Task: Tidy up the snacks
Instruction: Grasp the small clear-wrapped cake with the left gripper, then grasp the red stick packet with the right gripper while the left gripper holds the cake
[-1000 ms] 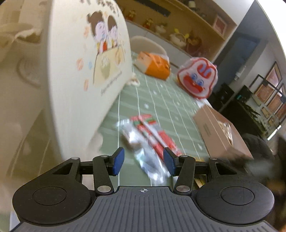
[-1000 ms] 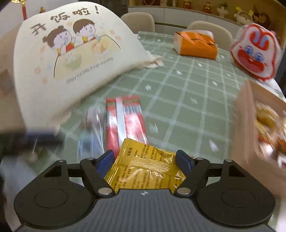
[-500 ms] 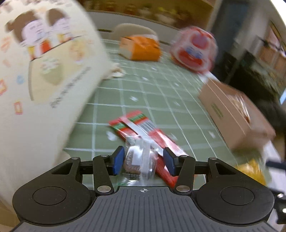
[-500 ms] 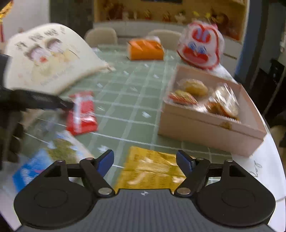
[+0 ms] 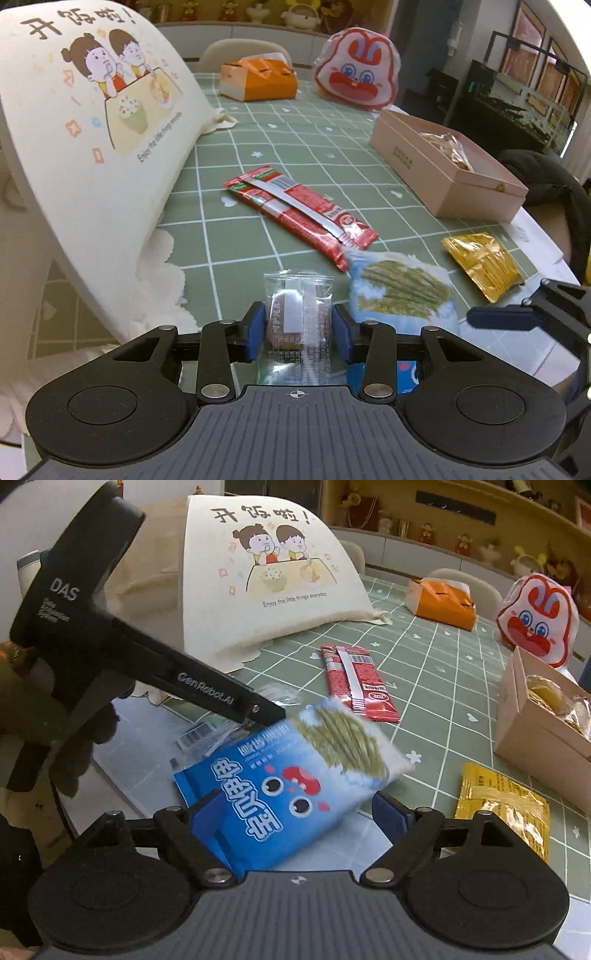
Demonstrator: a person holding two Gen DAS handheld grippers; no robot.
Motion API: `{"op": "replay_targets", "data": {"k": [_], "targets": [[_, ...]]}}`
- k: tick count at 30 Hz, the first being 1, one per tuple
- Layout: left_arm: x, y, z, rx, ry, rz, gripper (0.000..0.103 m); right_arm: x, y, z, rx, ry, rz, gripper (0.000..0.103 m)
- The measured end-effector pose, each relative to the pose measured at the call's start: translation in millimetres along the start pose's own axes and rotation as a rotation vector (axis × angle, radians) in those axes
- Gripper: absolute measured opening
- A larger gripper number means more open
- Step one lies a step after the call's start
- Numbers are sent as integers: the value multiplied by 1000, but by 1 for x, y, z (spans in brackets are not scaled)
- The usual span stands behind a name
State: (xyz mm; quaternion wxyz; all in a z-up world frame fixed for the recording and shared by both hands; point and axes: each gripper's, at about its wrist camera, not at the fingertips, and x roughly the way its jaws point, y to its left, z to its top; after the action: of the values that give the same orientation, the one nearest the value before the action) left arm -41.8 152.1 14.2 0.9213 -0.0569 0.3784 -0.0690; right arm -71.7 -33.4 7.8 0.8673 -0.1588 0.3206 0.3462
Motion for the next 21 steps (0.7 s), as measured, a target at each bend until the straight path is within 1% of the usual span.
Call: {"op": "replay_targets", "data": {"k": [3, 5, 7, 9, 10, 12, 14, 16, 17, 19, 21], "targets": [[2, -7, 0, -13, -9, -17, 44, -7, -14, -8, 17, -5, -68, 87], [5, -11, 0, -20, -13, -56, 44, -12, -29, -14, 38, -3, -131, 88], [8, -20, 0, 0, -17, -79, 45, -17, -44, -17, 72, 6, -178, 88], [9, -27, -2, 32, -23, -73, 44, -21, -58, -15, 106, 5, -201, 88], [10, -30, -2, 51, -26, -59, 43, -23, -63, -11, 122, 0, -197, 88], [9, -32, -4, 66, -32, -33, 43, -25, -73, 1, 150, -20, -159, 88], [6, -29, -6, 76, -38, 29, 43, -19, -79, 16, 166, -30, -112, 88], [4, -23, -8, 80, -41, 84, 43, -4, -83, 36, 176, -19, -60, 88], [3, -19, -9, 67, -44, 90, 43, 6, -84, 45, 182, -9, -38, 88], [0, -13, -10, 30, -51, 73, 43, 32, -82, 66, 195, 25, 1, 88], [-1, -11, -11, 11, -58, 66, 45, 61, -78, 84, 211, 57, 18, 88]]}}
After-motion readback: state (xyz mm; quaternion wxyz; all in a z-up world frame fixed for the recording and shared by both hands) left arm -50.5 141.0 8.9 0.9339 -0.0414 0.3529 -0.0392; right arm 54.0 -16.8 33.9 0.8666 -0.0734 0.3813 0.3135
